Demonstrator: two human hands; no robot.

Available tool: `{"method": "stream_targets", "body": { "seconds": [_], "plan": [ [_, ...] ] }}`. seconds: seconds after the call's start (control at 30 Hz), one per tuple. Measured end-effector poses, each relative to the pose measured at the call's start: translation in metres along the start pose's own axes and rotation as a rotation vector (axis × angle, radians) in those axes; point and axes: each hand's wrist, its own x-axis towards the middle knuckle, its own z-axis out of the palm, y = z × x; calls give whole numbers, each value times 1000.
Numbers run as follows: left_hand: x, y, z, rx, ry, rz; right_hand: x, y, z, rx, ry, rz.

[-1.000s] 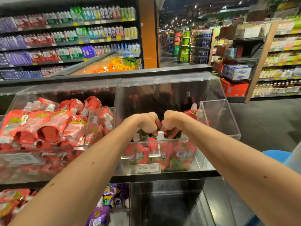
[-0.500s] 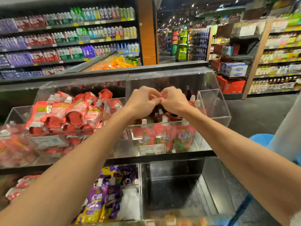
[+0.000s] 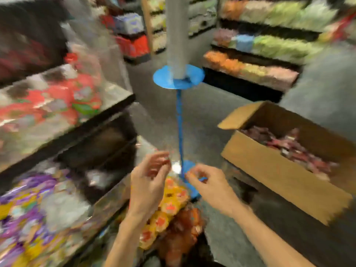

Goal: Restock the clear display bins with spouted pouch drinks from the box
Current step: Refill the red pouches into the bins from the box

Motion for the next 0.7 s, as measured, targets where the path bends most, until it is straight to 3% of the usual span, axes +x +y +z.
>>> {"method": "stream_targets", "body": {
  "seconds": [0.17,0.4,0.63,0.7],
  "plan": [
    [-4,-22,140,-120,-371,-128,-64,85,-104,-21,205,345],
    [30,-33,336,152,-895,-89,-63,194,-207,15,441,601],
    [85,-82,508,429,-1011,-105,8,319,-302,-16,518,737],
    [98,-99,543,505,-1035,-109,26,348,-322,-48,462,787]
  ]
}}
